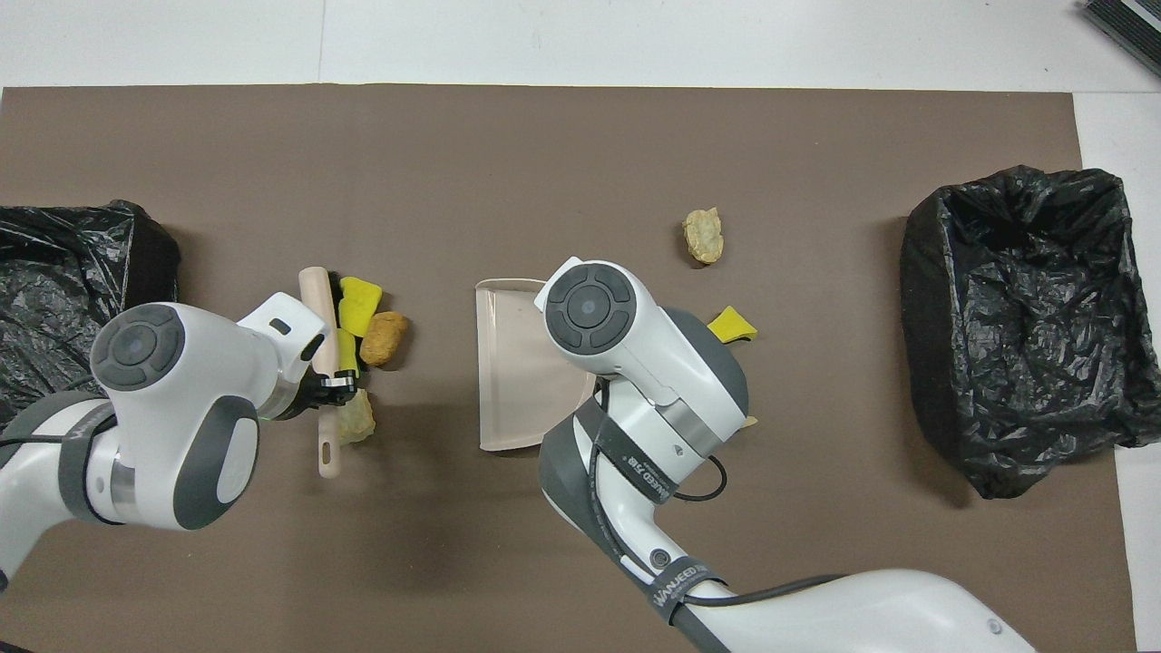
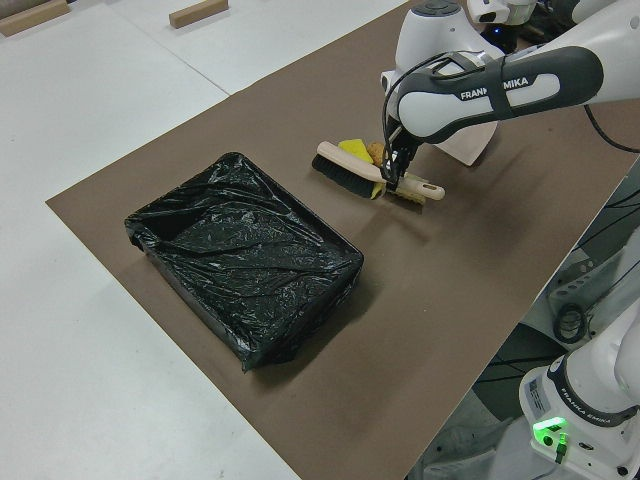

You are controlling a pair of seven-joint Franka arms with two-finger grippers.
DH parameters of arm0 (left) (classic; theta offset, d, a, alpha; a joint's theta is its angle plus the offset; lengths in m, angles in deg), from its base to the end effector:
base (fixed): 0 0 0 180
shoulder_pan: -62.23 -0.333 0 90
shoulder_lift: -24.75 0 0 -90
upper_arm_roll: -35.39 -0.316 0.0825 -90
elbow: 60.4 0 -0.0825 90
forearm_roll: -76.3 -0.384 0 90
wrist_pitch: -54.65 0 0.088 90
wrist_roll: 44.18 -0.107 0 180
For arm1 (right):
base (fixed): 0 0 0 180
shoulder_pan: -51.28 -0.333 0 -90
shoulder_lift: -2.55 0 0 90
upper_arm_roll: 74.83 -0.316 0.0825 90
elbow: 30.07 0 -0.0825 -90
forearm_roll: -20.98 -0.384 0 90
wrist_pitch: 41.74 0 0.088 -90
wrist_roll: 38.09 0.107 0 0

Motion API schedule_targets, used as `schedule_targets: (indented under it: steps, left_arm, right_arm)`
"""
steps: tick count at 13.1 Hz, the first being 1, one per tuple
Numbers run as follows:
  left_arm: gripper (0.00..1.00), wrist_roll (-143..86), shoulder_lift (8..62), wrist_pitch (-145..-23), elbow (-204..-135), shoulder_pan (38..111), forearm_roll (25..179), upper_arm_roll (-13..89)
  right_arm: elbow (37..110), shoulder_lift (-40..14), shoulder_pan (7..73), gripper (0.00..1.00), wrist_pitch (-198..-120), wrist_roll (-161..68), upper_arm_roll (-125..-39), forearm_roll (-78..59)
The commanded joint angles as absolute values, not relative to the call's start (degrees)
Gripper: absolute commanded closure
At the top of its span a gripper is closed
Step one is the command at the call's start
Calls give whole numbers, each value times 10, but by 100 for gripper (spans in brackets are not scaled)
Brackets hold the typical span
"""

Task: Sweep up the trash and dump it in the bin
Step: 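Sweep the yellow and tan debris into the dustpan with the left gripper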

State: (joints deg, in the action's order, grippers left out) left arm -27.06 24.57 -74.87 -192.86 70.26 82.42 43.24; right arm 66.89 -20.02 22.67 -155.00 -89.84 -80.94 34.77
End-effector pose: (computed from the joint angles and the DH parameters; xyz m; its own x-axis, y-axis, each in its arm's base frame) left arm 0.4840 -0.1406 0.3409 0.9934 0.0891 -0.0717 0.0935 -0.9938 0.0600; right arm 0.5455 0.3517 0.3619 -0.0372 0.9787 -0.2018 0.9990 0.0411 0.0150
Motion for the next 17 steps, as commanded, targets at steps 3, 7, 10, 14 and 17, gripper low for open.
schedule_targets:
  steps: [3, 7, 10, 14, 17]
  left_arm:
    - [100, -272, 239, -767, -1940, 713, 897, 529]
    - [100, -274, 242, -753, -1919, 712, 909, 564]
    - [100, -266, 210, -681, -1874, 694, 946, 553]
    - [100, -190, 152, -559, -1877, 680, 904, 496]
    - [100, -145, 116, -550, -1929, 668, 890, 473]
  right_arm:
    - [685, -195, 222, 100, -1576, -888, -811, 358]
    - [686, -194, 221, 100, -1576, -887, -811, 357]
    - [685, -196, 225, 100, -1577, -887, -811, 351]
    - [683, -199, 225, 100, -1592, -888, -811, 330]
    - [685, -199, 227, 100, -1590, -894, -811, 331]
